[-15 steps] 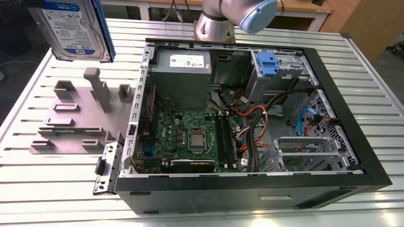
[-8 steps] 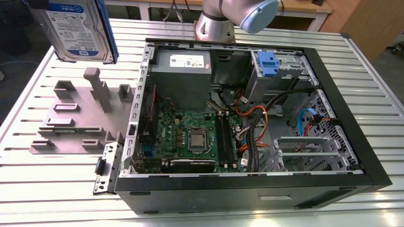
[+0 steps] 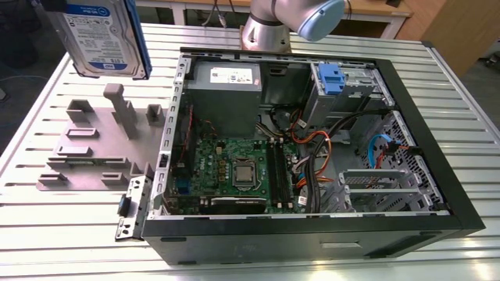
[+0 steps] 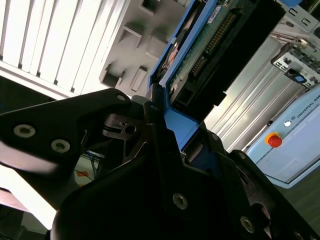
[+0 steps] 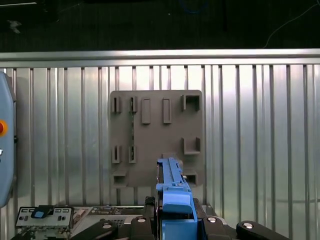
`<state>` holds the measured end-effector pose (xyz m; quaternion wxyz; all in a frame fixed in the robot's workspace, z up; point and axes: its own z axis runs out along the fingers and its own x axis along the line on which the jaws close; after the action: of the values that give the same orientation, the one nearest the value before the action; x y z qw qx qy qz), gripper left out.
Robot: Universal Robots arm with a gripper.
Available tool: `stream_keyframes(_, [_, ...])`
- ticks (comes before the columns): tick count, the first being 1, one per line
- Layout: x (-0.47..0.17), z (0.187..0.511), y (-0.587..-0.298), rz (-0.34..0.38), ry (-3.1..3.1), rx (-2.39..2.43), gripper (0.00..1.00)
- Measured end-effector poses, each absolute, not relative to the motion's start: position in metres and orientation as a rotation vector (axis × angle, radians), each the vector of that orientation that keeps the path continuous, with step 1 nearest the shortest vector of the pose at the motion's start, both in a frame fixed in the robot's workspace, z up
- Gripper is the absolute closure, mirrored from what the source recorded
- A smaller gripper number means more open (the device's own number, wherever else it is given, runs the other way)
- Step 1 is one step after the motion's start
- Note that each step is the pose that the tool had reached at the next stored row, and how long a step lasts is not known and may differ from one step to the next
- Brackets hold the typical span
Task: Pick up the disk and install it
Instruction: 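Pick up the disk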
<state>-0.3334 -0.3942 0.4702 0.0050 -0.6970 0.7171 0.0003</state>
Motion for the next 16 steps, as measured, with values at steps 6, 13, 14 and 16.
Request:
stream_keyframes(6, [-0.329,0.473,-0.394,0.000,2.247,-2.183,0.64])
stream_keyframes(13, [-0.326,0.473,-0.394,0.000,2.247,-2.183,0.64])
stream_keyframes(14, [-0.325,0.473,-0.394,0.000,2.246,-2.183,0.64])
stream_keyframes(16, [-0.322,0.473,-0.394,0.000,2.247,-2.183,0.64])
